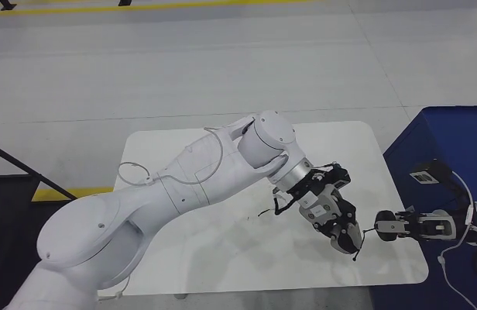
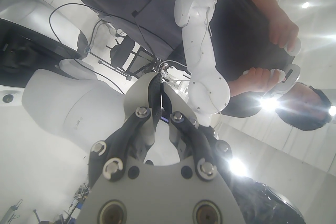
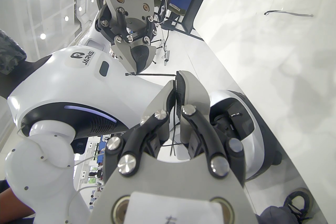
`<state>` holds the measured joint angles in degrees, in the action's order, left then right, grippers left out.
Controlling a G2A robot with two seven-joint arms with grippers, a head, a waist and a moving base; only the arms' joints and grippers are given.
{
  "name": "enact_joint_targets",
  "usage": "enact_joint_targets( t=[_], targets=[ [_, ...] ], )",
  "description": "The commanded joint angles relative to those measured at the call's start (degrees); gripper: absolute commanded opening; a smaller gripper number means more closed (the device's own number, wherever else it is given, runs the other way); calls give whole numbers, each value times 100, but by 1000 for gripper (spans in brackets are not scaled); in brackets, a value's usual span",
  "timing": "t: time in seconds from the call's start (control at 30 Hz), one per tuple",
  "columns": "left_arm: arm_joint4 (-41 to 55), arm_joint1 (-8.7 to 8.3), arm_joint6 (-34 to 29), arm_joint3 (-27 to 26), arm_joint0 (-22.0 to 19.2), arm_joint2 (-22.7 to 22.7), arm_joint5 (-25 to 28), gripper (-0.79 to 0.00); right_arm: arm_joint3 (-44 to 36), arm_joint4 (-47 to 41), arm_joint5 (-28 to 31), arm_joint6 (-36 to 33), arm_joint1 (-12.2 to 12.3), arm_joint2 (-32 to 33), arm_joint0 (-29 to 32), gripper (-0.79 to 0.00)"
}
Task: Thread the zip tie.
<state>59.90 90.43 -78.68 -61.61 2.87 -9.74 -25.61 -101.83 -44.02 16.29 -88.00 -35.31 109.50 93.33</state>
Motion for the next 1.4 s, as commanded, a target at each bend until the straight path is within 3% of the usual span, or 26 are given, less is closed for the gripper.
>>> enact_joint_targets(
  t=[0.0,1.37],
  targets=[
    [-4,-14,-10,-9,-12,0,10,-785,0,0,0,0,0,0,0,-785],
    [-189,86,-222,132,30,0,221,-785,0,0,0,0,0,0,0,-785]
  ],
)
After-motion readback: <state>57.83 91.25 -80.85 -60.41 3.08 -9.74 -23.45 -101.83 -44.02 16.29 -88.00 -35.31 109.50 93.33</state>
